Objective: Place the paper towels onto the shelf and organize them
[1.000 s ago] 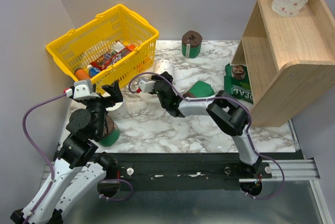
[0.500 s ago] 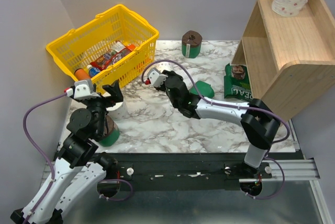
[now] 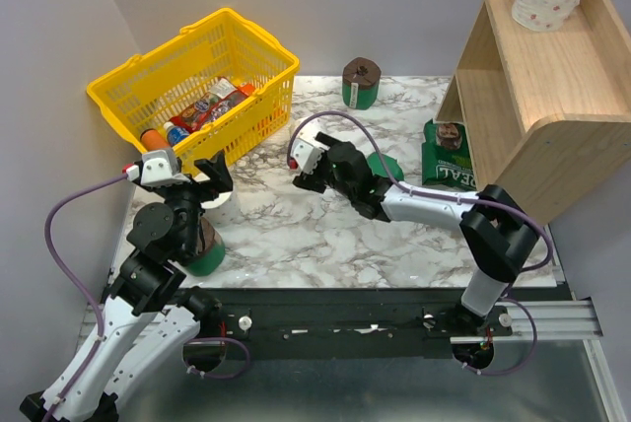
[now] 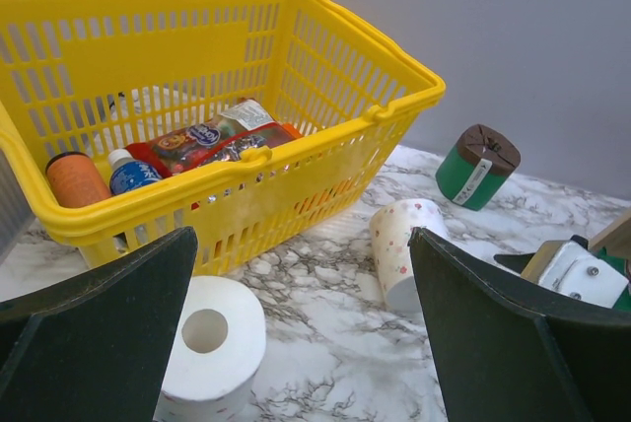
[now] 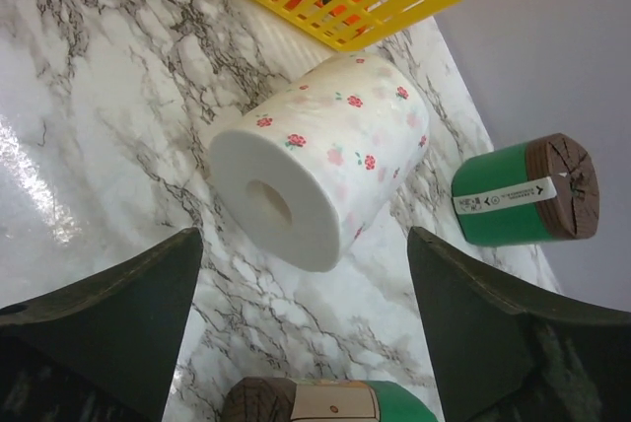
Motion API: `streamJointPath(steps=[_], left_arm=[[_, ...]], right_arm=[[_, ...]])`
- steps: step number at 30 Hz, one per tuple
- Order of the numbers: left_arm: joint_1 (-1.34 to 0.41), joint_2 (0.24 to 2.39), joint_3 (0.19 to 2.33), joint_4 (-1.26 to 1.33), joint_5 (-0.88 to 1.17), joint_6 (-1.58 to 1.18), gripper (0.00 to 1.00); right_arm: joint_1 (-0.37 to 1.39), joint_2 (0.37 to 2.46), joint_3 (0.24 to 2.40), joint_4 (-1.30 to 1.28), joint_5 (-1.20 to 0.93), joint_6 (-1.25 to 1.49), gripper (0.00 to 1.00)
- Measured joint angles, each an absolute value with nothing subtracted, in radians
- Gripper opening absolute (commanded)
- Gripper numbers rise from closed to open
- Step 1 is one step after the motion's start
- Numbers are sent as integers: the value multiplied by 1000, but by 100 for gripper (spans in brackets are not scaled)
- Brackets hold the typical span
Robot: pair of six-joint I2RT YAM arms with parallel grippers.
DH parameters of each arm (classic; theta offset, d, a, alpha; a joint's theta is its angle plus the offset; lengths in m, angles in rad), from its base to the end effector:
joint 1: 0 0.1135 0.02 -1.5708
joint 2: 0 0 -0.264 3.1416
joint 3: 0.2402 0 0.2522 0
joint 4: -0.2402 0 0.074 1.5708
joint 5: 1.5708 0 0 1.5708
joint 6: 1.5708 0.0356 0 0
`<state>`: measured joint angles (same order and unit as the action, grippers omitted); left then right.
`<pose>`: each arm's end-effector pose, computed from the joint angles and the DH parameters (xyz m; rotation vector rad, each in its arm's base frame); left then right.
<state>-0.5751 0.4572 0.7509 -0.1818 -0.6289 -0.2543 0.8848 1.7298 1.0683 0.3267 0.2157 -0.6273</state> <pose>0.0973 -0.0381 0.3699 -0.2781 1.4577 -0.2134 0.2559 0.3006 0.2353 -1.1921 1.4765 -0.0305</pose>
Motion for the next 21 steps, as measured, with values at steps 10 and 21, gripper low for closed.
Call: streamJointPath(steps=[10, 21], left_arm=[[-575, 436, 751, -182, -630, -254, 99], [-575, 426, 751, -182, -633, -256, 99]], right_arm=[[843, 1877, 1048, 484, 155, -773, 95], [842, 2020, 1088, 669, 318, -917, 76]])
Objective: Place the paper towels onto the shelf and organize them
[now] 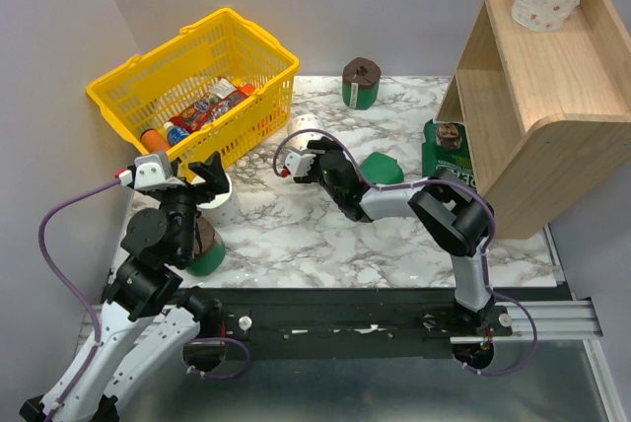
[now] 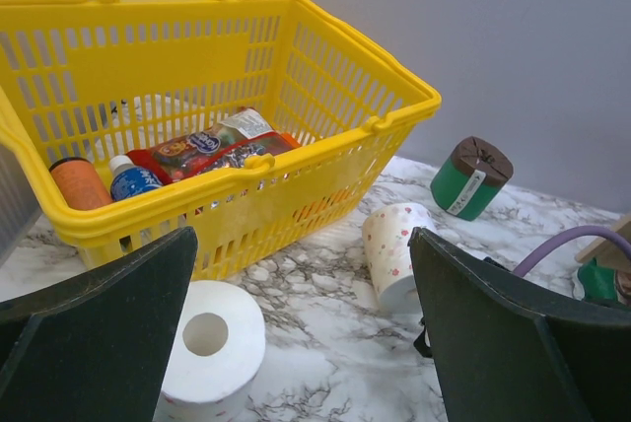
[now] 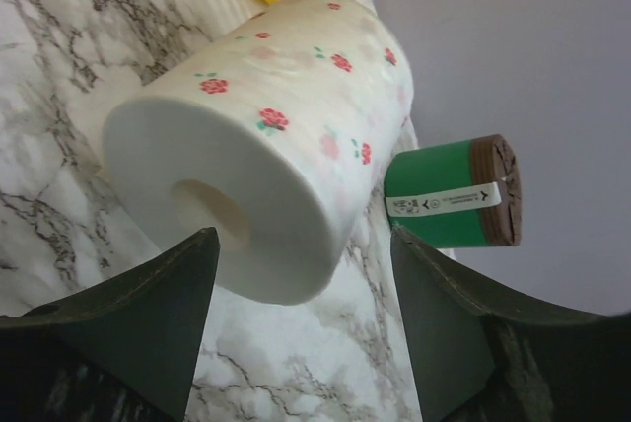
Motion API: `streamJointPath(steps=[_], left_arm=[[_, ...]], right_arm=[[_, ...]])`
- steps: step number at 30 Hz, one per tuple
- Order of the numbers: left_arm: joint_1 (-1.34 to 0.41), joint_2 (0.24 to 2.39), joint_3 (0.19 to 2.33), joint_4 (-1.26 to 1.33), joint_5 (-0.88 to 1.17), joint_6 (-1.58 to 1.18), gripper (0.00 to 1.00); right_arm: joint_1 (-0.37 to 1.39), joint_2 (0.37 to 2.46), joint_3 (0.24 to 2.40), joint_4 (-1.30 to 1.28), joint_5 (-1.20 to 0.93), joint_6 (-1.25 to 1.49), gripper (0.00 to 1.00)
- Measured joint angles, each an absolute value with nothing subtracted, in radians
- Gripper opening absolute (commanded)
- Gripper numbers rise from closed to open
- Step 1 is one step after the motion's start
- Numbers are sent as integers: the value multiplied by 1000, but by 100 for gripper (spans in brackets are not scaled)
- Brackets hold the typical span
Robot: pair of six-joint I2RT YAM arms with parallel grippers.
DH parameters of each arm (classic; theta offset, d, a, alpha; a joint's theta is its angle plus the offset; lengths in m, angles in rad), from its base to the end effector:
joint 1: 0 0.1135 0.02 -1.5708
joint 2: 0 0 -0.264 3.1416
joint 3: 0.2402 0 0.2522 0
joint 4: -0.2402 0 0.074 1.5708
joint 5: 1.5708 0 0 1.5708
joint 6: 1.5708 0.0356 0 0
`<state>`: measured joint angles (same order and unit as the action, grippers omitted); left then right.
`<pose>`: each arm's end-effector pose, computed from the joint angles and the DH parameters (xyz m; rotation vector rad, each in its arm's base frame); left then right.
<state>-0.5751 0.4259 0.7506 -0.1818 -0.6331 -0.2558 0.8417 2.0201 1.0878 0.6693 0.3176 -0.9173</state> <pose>0.0905 -0.0336 0.3722 -0.2926 1.4301 -0.2268 0.2967 0.3155 0.1623 -1.2599 1.3326 -0.3440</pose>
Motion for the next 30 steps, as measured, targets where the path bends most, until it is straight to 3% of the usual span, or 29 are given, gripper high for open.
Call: streamJointPath(steps=[13, 21, 30], left_arm=[[-575, 422, 751, -181, -633, -256, 99], [-575, 422, 751, -181, -633, -256, 99], [-570, 426, 751, -181, -633, -255, 99]], right_arm=[[835, 2099, 1122, 771, 348, -979, 78], [829, 2138, 1164, 821, 356, -1006, 47], [822, 2130, 1127, 867, 360, -1006, 38]])
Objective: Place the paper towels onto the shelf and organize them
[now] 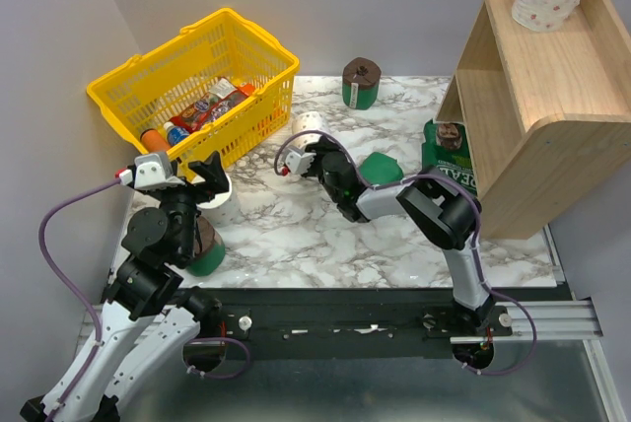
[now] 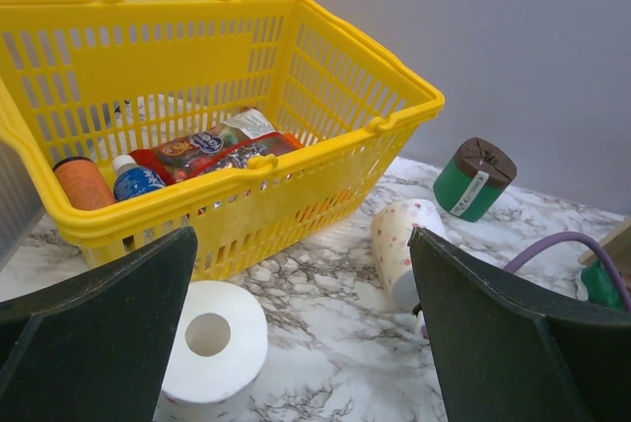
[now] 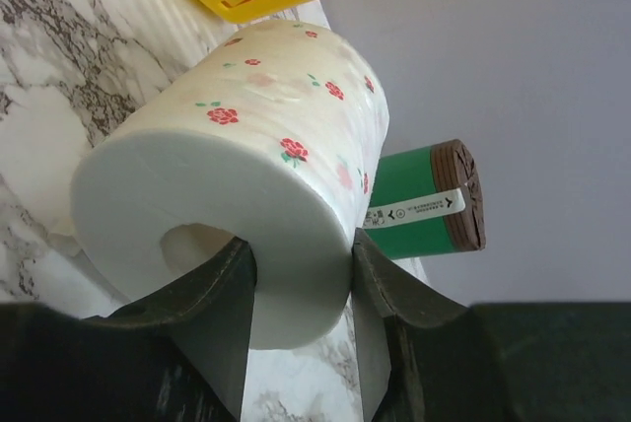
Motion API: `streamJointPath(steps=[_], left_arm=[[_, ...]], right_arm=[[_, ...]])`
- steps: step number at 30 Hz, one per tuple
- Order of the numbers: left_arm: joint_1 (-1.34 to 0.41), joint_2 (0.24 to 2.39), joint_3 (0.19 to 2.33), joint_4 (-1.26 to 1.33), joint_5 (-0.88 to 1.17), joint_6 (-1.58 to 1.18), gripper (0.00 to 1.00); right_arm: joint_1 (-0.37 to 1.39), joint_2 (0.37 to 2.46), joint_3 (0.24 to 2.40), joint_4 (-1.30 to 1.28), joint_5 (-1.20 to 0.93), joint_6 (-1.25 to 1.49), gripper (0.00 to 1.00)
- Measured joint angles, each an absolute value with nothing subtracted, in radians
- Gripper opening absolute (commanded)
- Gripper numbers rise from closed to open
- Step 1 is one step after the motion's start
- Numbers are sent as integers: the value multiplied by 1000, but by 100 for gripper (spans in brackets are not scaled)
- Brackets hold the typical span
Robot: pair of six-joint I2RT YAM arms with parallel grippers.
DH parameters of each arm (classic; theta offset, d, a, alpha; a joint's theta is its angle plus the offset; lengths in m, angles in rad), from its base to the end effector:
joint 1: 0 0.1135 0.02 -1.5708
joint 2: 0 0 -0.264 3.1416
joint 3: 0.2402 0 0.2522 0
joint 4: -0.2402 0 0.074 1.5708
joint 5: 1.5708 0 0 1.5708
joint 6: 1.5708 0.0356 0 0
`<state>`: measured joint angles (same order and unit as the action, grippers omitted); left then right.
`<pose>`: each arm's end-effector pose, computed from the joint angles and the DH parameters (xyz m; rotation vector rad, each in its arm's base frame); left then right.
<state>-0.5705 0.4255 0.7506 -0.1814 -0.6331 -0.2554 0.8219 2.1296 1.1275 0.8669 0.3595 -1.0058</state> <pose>0.0906 -0.0331 0.3723 -0.2958 1.4286 -0.2231 0.3147 0.3202 0.1488 -1.1785 1.2487 -0.4428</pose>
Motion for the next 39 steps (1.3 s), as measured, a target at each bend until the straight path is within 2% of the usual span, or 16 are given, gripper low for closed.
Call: streamJointPath(steps=[4, 8, 13, 18, 28, 36, 39], left_arm=[[-564, 433, 751, -181, -633, -256, 99], [-560, 436, 751, -181, -633, -256, 99], [-549, 435, 749, -180, -633, -256, 99], [-545, 435, 748, -179, -633, -256, 99], [-545, 435, 744, -175, -636, -256, 99], [-545, 431, 744, -175, -636, -256, 99], [-545, 431, 744, -175, -637, -256, 99]], right_arm=[[823, 2057, 1053, 836, 359, -981, 37], [833, 1873, 1021, 667, 340, -904, 36], [862, 1658, 1124, 297, 262, -715, 32], [901, 1532, 1258, -64, 194, -497, 35], [944, 1417, 1283, -775, -2, -118, 38], [948, 1380, 1225, -962, -14, -4, 40], [948, 1396, 1225, -966, -17, 8, 51]])
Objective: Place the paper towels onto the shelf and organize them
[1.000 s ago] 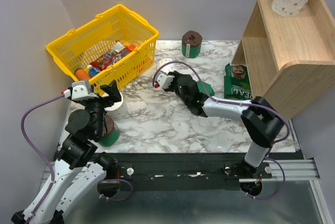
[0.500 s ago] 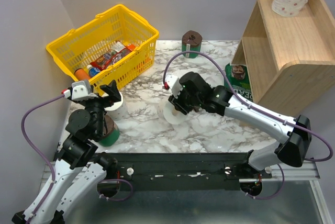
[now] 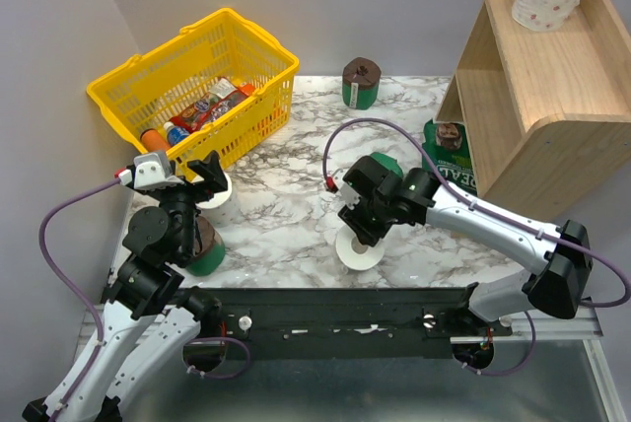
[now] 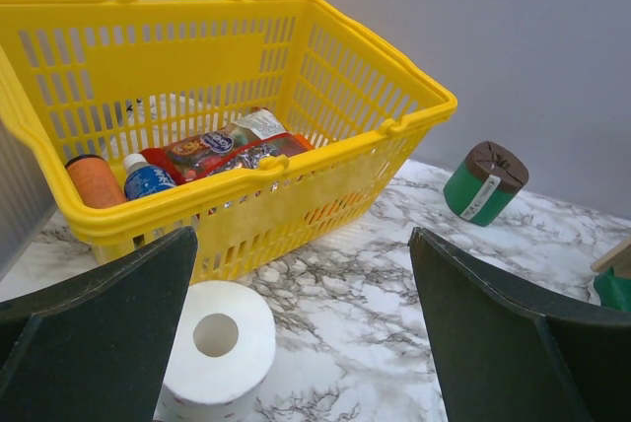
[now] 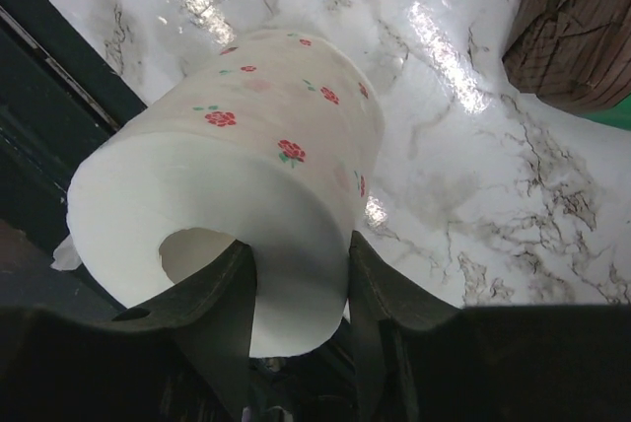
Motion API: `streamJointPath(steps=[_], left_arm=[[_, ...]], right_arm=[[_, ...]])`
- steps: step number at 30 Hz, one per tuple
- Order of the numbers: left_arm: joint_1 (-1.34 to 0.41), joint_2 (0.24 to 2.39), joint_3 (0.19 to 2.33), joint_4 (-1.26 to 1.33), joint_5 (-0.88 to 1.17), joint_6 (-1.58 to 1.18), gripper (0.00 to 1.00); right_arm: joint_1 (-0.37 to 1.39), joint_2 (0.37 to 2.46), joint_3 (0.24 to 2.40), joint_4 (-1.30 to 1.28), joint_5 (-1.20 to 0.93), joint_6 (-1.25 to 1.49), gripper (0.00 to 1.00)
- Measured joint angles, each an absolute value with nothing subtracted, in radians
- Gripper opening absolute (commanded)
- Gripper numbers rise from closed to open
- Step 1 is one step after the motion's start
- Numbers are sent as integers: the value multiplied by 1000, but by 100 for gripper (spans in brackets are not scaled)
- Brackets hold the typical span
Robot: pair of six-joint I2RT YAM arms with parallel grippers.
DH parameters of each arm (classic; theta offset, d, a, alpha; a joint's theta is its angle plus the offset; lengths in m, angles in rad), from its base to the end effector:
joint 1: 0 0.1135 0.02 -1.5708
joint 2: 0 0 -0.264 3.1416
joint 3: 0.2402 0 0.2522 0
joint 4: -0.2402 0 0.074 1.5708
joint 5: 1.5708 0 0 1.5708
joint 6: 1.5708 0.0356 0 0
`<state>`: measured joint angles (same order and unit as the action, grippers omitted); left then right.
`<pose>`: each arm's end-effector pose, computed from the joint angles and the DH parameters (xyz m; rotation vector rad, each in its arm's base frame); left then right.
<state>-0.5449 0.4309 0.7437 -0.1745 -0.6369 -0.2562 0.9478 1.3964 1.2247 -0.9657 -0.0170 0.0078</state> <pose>0.0934 -0.0319 0.3704 -0.3159 1.4282 -0.1975 0.1581 0.2211 0.2913 -1.2495 2.4485 0.2990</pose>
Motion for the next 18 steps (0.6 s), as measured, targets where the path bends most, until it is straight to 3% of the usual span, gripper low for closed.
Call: streamJointPath(steps=[2, 5, 18], left_arm=[[-545, 431, 744, -175, -637, -256, 99], [-545, 431, 744, -175, -638, -256, 99], [-545, 431, 744, -175, -644, -256, 99]], right_arm=[[948, 1413, 1225, -966, -16, 13, 62], [948, 1427, 1226, -967, -1, 30, 72], [995, 1237, 1180, -834, 52, 194, 74]])
